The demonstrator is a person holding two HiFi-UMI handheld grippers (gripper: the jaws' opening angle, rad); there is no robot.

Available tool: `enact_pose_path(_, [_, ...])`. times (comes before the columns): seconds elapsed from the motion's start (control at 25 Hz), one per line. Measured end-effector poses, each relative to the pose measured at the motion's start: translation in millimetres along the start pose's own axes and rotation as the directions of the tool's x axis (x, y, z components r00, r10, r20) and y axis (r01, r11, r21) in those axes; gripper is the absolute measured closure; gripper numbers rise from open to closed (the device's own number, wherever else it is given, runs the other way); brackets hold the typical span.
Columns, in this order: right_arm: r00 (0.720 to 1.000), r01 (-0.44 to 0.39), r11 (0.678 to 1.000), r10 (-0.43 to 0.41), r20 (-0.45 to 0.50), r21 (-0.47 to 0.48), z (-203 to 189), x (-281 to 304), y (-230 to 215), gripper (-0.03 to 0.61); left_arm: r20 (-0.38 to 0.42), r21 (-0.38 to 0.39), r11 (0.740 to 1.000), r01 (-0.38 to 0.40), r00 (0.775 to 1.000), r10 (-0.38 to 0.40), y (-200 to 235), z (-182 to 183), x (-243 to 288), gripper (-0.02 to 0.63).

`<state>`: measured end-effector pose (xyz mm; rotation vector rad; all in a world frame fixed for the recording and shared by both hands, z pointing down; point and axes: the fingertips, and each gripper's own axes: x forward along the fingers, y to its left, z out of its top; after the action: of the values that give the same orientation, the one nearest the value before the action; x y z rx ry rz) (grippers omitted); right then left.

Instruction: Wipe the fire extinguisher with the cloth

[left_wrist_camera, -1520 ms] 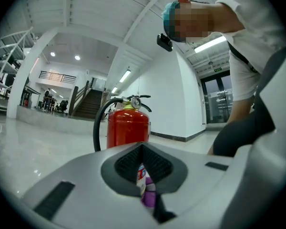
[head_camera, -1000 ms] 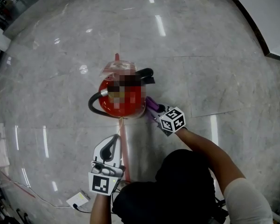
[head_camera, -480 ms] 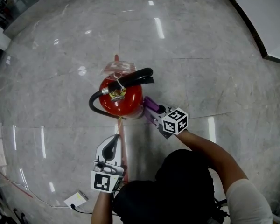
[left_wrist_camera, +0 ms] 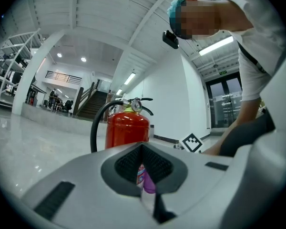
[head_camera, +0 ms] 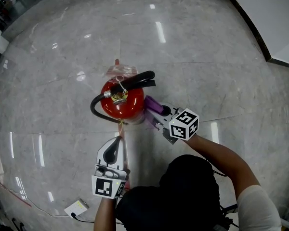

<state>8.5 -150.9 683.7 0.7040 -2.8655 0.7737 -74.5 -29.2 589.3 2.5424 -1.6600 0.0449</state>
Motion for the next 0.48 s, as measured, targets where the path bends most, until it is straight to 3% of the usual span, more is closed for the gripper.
enact_pose_path(0.48, [0.999, -0.029, 0.998, 0.03, 0.018, -0.064, 52, -17, 38, 0.518, -0.006, -0.019, 0.999, -0.045, 0.999, 0.045, 9, 9, -10, 0.609])
